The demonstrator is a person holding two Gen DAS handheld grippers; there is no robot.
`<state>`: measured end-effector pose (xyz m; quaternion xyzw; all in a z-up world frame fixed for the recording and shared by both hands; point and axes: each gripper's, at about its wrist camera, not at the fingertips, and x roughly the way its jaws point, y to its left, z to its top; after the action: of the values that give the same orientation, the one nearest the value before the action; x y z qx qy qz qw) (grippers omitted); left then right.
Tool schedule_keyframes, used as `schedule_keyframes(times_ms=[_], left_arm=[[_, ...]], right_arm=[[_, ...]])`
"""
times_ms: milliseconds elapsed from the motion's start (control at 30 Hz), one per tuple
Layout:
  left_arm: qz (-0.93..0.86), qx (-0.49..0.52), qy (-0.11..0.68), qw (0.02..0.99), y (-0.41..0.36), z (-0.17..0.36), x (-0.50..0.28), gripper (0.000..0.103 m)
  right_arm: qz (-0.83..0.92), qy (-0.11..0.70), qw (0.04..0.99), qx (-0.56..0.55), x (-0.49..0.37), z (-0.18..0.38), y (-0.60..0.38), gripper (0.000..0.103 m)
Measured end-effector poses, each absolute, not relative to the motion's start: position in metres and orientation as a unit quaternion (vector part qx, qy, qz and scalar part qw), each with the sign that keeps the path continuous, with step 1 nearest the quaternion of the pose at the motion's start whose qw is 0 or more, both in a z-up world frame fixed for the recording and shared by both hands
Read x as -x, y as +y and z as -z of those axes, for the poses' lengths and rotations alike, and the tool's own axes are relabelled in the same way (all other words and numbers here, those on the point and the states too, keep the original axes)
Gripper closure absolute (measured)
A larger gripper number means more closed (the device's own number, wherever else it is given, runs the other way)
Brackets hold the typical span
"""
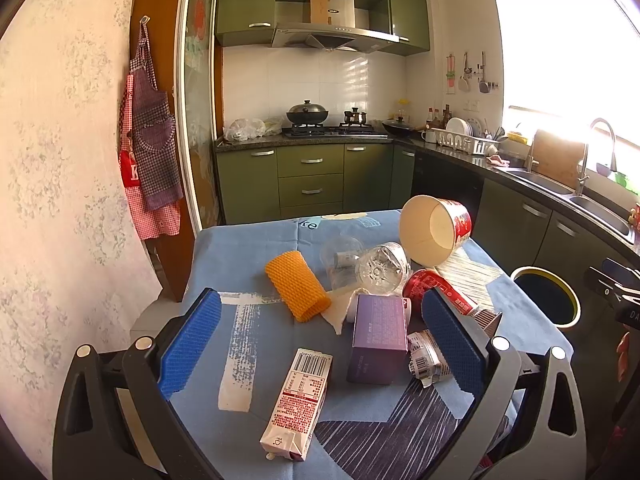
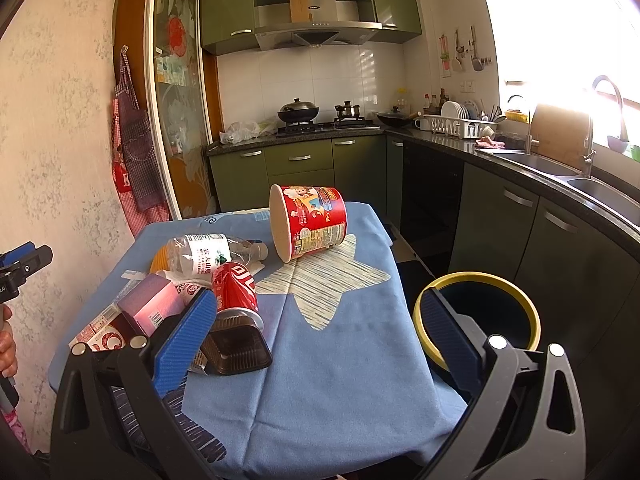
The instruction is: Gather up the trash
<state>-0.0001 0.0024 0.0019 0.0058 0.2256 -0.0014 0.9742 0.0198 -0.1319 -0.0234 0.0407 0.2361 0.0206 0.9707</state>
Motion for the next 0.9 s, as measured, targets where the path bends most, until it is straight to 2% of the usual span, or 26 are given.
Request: schedule_keyframes(times_ms=[900], left_arm=[[0.005,-0.009,0.23,0.973,0.002,-0.0017,-0.0002,0.004]], right_arm=[[-0.02,0.236,0.971,-0.043,-0.0203,0.0228,-0.136,0.006]])
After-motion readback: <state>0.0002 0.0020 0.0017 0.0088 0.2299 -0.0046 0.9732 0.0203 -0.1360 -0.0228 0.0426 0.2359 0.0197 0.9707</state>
